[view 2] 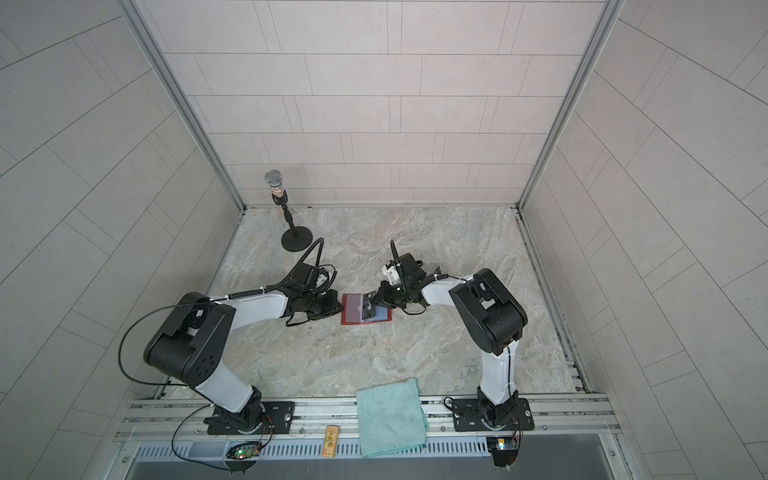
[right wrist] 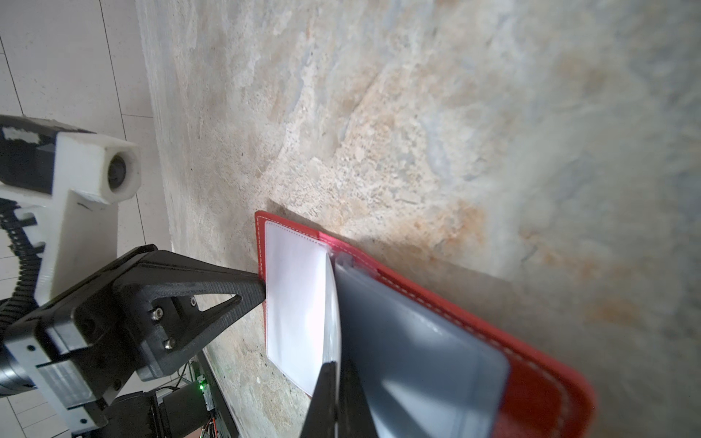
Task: Put the credit cards into the card holder
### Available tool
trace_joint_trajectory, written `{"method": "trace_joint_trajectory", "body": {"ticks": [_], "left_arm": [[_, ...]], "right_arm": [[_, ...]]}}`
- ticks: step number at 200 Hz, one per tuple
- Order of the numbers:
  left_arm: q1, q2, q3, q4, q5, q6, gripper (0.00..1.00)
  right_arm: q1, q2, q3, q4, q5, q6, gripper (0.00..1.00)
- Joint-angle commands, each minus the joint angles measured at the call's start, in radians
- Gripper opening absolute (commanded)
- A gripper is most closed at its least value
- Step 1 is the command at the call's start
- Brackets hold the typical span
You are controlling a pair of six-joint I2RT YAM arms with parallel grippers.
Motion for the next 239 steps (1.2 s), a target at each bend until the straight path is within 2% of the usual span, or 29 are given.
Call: {"method": "trace_joint_trajectory", "body": {"ticks": [1, 65, 126, 239], "left_arm": [[0.001, -0.022, -0.017, -0.017, -0.028, -0.003, 0.03], [-0.002, -0.020, -0.017, -0.015, -0.019, 0.000, 0.02], [-0.002, -0.021, -0.019, -0.018, -0.023, 0.003, 0.01], [-0.004, -0.033, -0.023, -0.036, -0.046, 0.017, 0.00]], "right_arm": [[0.007, -0.001, -0.008, -0.060, 0.030, -0.018, 0.00], [0.016, 0.039, -0.006, -0.003, -0.025, 0.012, 0.00], [0.018, 0.052, -0.010, 0.022, -0.027, 0.025, 0.00], [0.017, -0.002, -0.060, 0.091, 0.073, 0.065, 0.00]]}}
